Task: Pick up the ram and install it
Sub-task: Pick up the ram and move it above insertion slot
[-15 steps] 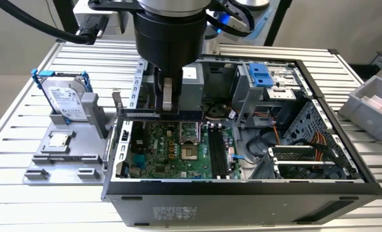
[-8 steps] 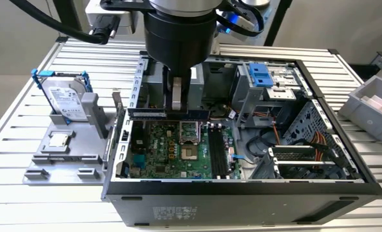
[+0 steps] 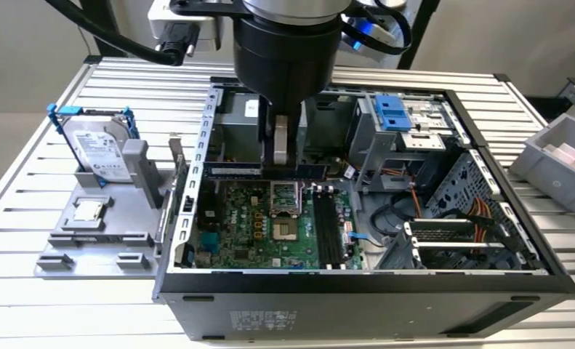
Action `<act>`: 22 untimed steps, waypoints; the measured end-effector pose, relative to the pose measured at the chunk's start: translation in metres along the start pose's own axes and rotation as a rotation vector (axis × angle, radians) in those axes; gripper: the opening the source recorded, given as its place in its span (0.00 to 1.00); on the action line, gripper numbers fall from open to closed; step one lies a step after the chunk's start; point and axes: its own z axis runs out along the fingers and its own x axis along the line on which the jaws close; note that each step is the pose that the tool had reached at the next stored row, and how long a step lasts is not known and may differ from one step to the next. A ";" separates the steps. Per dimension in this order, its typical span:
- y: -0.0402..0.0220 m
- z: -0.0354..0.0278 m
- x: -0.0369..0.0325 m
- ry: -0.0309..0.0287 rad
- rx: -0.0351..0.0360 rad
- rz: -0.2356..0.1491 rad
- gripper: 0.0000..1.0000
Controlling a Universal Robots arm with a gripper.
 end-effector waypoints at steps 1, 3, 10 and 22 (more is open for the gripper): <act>-0.0013 0.0000 -0.0002 0.0000 0.0000 0.000 0.00; -0.0040 -0.0001 -0.0007 -0.0001 0.0000 0.000 0.00; -0.0127 -0.0003 -0.0030 0.0000 0.0000 0.000 0.00; -0.0286 -0.0006 -0.0078 0.0000 0.0000 0.001 0.00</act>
